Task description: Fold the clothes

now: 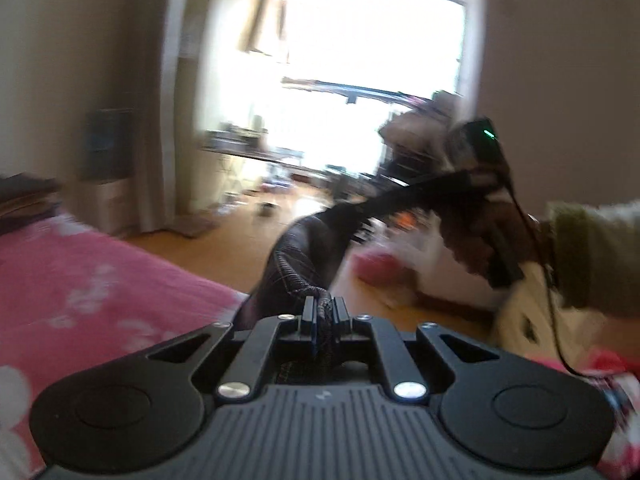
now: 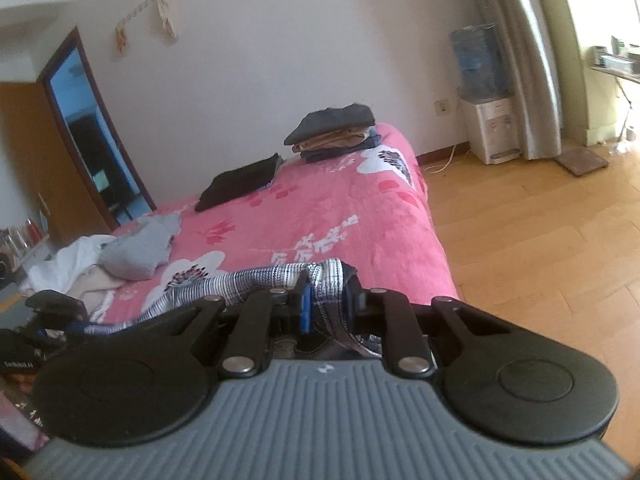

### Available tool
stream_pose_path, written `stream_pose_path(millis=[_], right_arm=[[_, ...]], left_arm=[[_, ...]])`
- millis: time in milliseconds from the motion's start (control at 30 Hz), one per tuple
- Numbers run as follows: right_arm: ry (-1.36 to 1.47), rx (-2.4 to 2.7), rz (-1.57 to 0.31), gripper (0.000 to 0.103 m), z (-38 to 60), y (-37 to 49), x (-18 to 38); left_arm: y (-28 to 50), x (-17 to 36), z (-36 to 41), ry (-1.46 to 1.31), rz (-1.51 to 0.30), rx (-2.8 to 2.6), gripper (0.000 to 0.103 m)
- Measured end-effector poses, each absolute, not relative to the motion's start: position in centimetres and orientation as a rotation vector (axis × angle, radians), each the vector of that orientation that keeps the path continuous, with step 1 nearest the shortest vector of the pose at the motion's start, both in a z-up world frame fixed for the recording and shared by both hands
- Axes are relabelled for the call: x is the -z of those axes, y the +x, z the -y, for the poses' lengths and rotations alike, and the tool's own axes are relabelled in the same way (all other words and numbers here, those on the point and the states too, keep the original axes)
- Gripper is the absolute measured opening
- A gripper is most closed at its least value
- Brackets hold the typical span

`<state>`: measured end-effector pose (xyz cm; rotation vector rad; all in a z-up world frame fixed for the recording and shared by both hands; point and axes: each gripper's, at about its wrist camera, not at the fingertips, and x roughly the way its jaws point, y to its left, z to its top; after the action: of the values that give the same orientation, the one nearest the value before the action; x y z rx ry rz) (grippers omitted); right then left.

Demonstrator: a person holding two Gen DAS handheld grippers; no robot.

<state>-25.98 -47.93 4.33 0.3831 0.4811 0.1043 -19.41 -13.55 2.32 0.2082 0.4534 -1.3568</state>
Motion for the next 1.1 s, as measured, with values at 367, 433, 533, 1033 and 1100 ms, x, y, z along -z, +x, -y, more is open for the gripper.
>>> stream_pose_path(millis=[367,433,533,1033,1100], right_arm=[[0.495,0.045,-0.545,0.014,46.4,-39.3,2.0],[0.525,0.08,-0.564,0.015,46.1,-40.8,3.7],[0.613,0.158,-0.594,0.023,46.2,-42.1,6.1],[1.197,0.317,-0.56,0.063,47.8,-43.4,8.6],[1.149,0.325,-0.59,0.06,47.6,-42.0,8.4]], left_arm=[[-27.7,4.7,15.8,0.403,-0.648,1.613,0.008],[-28.4,6.0,15.9,0.427,-0.675,1.615,0.008],[-29.0,7.6,16.2,0.468,-0.691,1.613,0.008],[-30.3,8.1,15.9,0.543,-0.606,1.651,0.008],[-30.4,8.0,15.8,0.545,-0.597,1.657,0.008]])
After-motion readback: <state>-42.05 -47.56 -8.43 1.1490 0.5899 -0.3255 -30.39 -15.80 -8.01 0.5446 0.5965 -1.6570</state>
